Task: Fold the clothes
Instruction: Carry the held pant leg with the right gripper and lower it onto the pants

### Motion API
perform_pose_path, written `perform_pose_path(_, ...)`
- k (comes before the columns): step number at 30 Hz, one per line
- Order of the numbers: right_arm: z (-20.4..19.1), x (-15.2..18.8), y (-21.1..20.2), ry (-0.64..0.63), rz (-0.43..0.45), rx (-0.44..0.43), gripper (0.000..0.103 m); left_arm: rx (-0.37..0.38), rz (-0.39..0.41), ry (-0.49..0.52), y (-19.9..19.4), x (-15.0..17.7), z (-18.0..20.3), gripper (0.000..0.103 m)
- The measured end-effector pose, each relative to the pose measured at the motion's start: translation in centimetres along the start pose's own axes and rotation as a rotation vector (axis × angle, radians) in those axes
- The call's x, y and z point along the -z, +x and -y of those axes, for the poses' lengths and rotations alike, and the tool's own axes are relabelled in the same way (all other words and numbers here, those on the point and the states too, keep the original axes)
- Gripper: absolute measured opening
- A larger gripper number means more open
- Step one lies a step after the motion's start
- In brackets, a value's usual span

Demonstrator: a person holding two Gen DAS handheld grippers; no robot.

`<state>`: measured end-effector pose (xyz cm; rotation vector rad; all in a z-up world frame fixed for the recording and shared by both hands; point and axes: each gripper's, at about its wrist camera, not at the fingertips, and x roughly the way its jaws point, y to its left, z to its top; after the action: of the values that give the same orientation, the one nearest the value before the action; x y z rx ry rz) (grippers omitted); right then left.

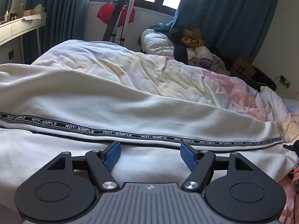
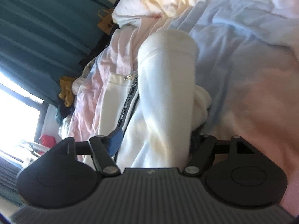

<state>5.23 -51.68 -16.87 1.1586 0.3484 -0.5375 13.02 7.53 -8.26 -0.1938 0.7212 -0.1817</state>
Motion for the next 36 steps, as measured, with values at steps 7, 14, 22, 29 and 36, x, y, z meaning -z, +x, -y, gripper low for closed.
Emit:
perform_pose_path(7, 0.2, -0.2, -0.3, -0.005, 0.007, 0.001, 0.03, 0.028, 0.007, -0.044, -0.8, -0.1, -0.1, 0.076)
perform_pose_path(14, -1.5, -0.2, -1.5, -0.094, 0.055, -0.015, 0.021, 0.1, 0.011, -0.114, -1.4, -0.7, -0.8, 0.076)
perform_pose_path(22, -5.4, 0.3, -3.3, -0.304, 0.143, -0.037, 0.02, 0.118, 0.056, -0.121, -2.2, -1.4, -1.7, 0.076)
perform_pose_path(29, -13.2, 2.4, -6.3, -0.614, 0.211, -0.154, 0.02, 0.164, 0.108, -0.155, -3.2, -2.0, -2.8, 0.076)
perform_pose_path(36, -22.5, 12.4, -11.5, -1.048, 0.251, -0.334, 0.02, 0.2, 0.165, -0.246, -4.6, -2.6, -4.7, 0.076)
